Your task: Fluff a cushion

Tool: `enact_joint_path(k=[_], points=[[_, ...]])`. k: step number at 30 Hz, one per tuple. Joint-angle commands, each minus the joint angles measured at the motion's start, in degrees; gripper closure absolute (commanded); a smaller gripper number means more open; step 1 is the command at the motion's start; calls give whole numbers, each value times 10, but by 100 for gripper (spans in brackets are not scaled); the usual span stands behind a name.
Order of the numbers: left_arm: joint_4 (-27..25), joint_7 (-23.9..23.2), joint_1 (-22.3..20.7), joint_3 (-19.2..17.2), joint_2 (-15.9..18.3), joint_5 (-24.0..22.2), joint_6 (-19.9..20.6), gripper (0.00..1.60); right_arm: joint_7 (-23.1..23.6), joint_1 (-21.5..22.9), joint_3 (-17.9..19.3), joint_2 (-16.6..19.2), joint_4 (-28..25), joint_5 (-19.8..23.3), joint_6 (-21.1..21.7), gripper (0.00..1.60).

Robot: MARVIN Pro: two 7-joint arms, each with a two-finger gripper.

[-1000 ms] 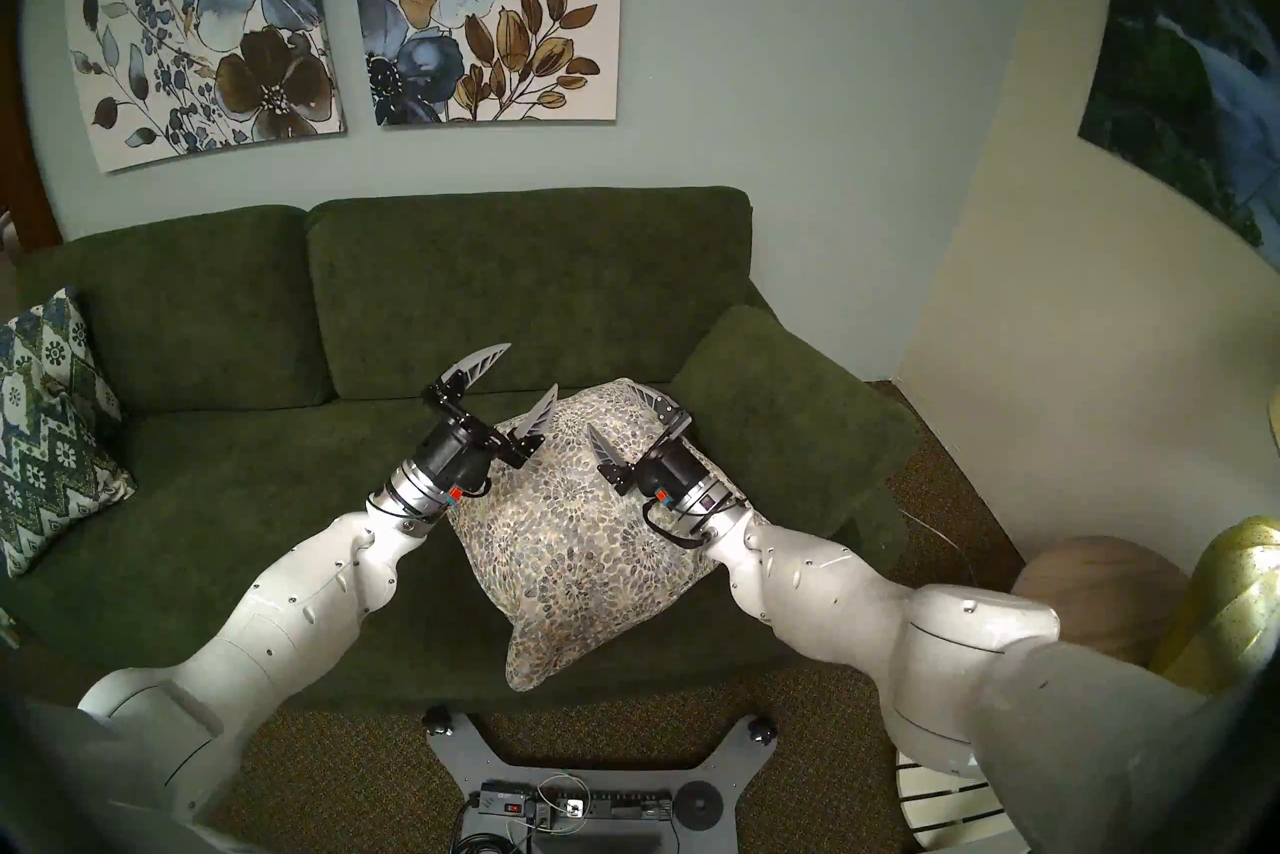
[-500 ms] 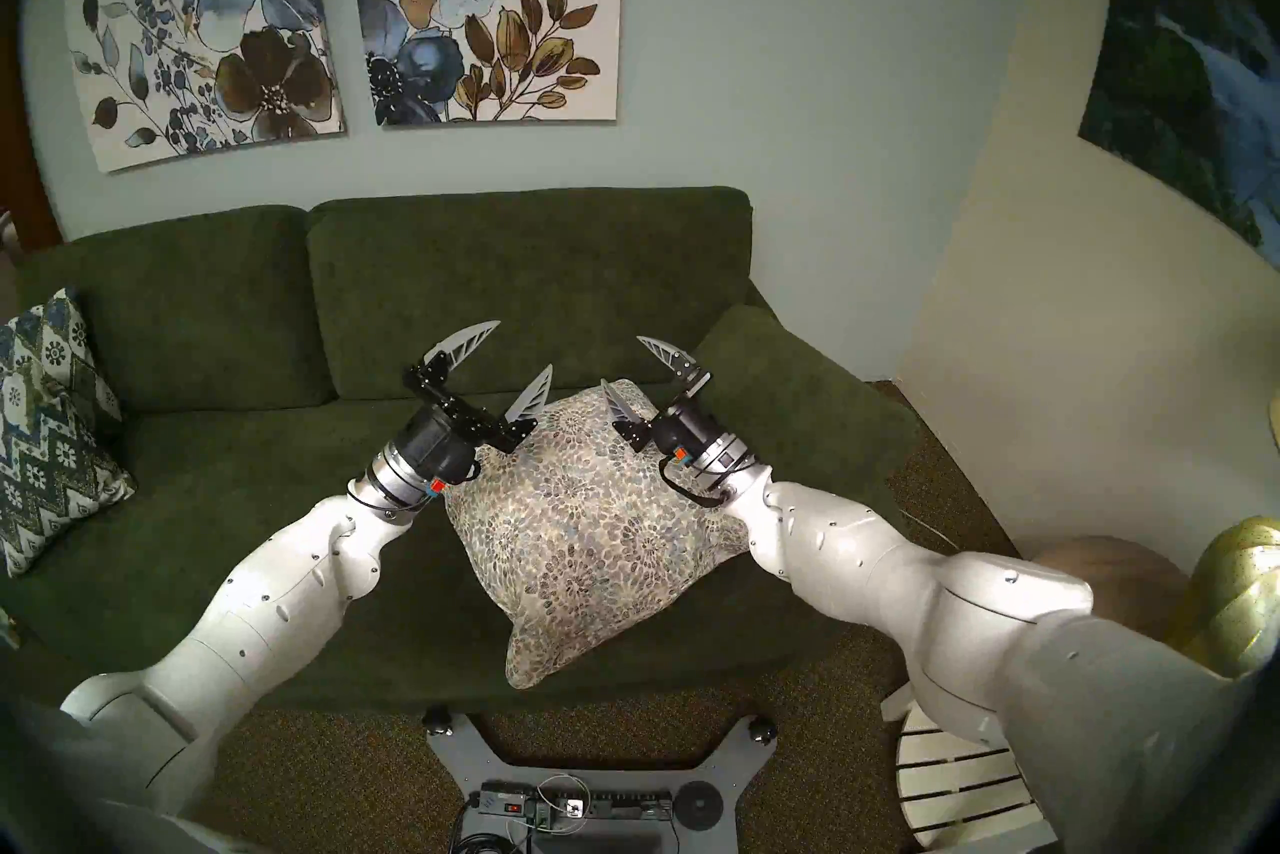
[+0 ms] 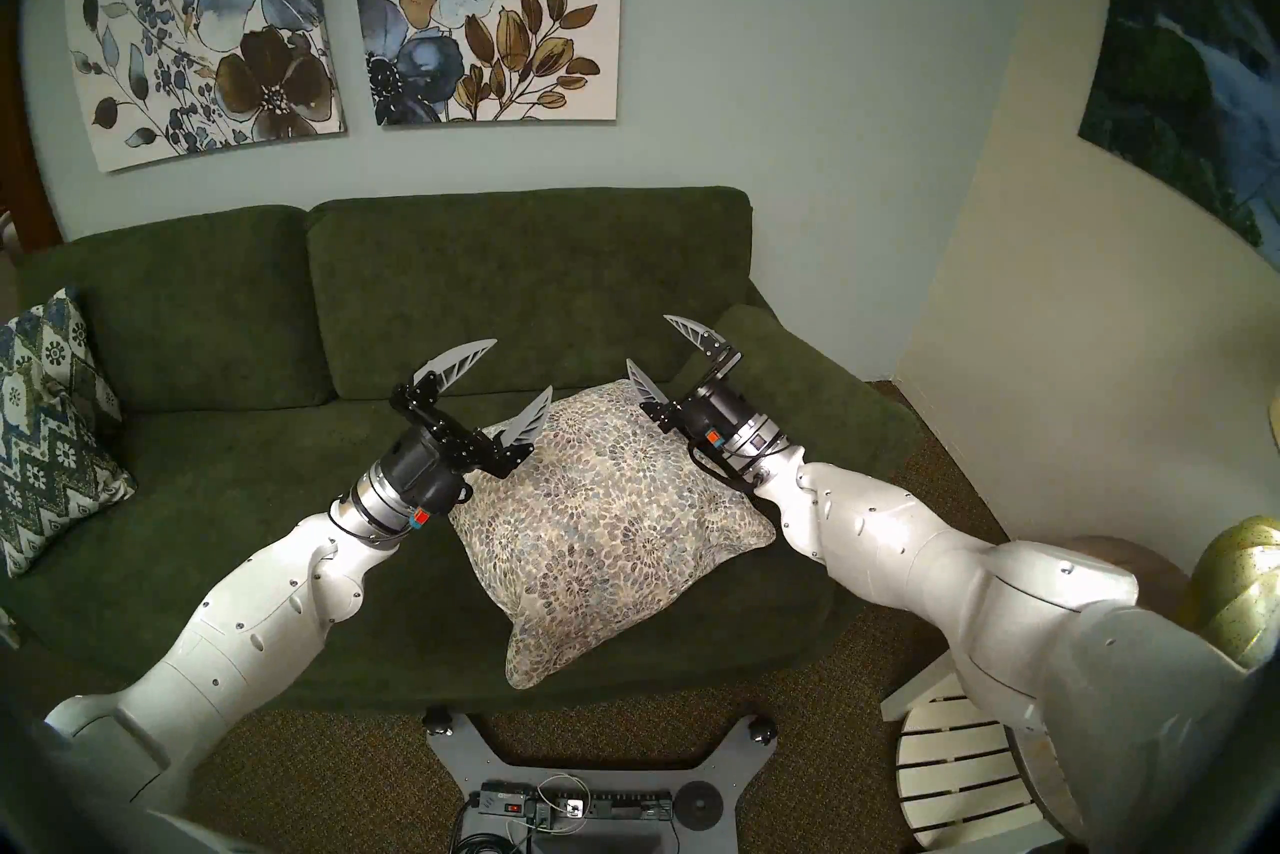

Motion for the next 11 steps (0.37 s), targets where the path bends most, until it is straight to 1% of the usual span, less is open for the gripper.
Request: enact_joint_path(k=[1, 5, 6, 9, 11], points=[[-49, 20, 32, -15, 23, -2, 1, 0, -29, -6, 11, 47, -52, -11, 1, 0], [-77, 20, 53, -25, 35, -4, 1, 0, -30, -15, 16, 71, -92, -20, 4, 0], [-77, 20, 53, -25, 35, -4, 1, 0, -30, -15, 16, 71, -92, -20, 4, 0], [-100, 20, 72, -34, 44, -5, 1, 0, -33, -24, 22, 94, -130, -28, 9, 0], [-105, 20, 76, -36, 46, -5, 1, 0, -34, -27, 23, 99, -139, -30, 11, 0]])
